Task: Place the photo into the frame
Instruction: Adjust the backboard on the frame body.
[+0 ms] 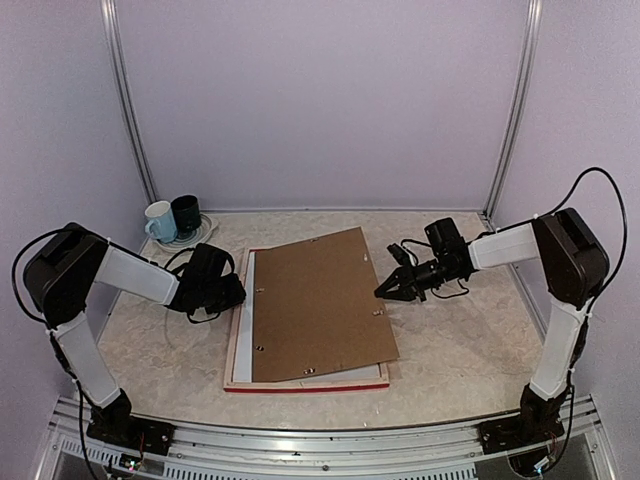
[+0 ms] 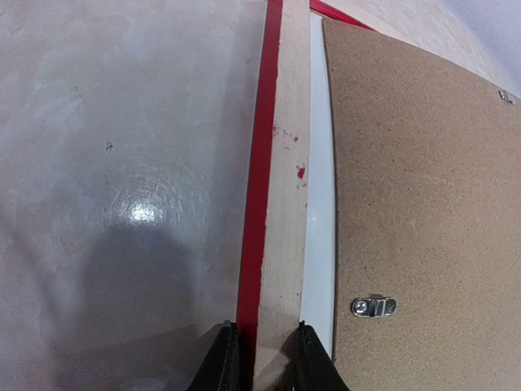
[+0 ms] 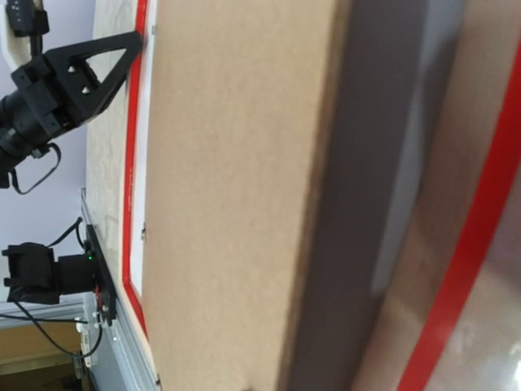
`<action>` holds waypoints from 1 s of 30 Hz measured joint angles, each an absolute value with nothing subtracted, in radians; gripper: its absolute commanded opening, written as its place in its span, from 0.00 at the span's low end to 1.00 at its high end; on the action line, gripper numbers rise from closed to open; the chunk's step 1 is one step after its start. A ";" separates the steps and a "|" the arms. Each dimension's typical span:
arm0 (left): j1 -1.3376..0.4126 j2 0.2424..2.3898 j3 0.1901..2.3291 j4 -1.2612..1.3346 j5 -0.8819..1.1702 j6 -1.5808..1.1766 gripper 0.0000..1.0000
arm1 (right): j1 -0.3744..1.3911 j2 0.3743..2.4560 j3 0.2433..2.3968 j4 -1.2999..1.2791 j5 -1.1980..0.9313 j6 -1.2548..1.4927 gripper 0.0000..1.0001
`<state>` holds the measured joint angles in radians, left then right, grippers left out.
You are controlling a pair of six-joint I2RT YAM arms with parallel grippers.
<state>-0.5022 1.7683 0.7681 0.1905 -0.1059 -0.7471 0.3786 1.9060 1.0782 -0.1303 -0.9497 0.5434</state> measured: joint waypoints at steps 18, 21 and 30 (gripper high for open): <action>-0.506 1.767 0.762 0.197 -0.111 -0.743 0.17 | 0.437 1.890 1.026 -0.057 -0.881 0.655 0.00; -0.506 1.766 0.757 0.205 -0.111 -0.749 0.18 | 0.437 1.871 1.004 -0.049 -0.878 0.669 0.00; -0.506 1.766 0.749 0.222 -0.111 -0.756 0.18 | 0.454 1.866 0.988 -0.025 -0.869 0.694 0.03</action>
